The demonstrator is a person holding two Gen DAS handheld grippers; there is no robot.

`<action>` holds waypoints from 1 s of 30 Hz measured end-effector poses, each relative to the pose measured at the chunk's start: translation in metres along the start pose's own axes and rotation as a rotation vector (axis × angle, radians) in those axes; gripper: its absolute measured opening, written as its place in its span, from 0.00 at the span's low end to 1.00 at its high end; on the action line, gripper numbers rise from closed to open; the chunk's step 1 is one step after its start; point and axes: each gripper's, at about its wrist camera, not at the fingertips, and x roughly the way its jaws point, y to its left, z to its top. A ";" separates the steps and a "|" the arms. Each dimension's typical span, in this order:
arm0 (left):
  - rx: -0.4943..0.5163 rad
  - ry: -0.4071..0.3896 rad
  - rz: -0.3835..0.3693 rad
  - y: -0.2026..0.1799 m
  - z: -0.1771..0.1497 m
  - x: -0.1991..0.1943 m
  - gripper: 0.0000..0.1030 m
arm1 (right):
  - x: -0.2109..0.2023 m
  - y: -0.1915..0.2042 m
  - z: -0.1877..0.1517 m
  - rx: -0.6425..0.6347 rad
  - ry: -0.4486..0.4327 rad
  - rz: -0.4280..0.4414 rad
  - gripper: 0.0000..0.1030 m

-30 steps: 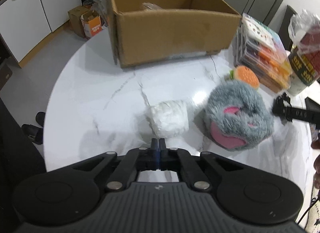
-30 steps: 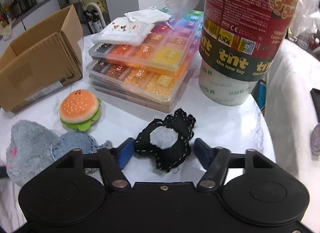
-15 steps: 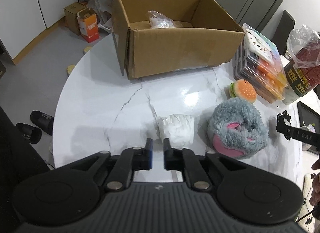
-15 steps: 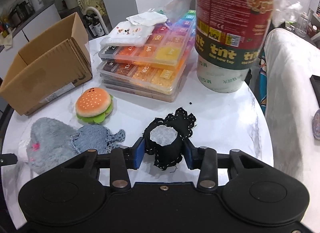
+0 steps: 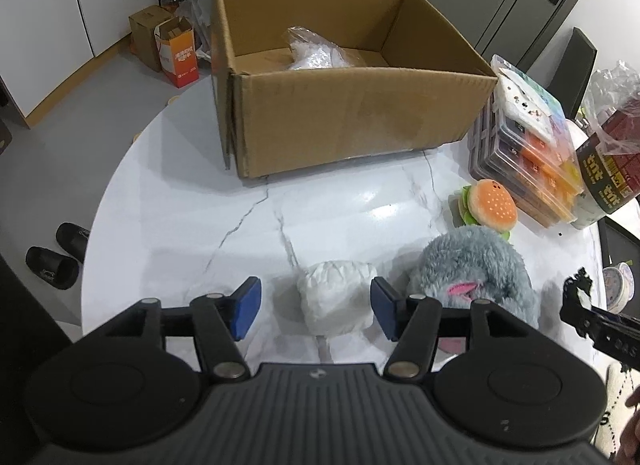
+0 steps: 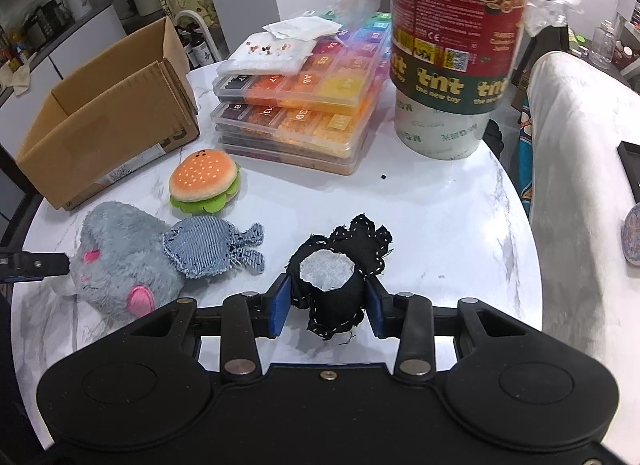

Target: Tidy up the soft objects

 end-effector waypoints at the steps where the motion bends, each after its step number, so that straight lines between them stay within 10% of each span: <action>1: 0.007 0.000 -0.007 -0.001 0.000 0.002 0.57 | -0.001 0.000 -0.001 0.004 0.000 0.001 0.37; 30: 0.130 -0.022 0.023 0.003 0.003 -0.014 0.42 | -0.048 0.035 -0.030 0.156 -0.133 -0.025 0.37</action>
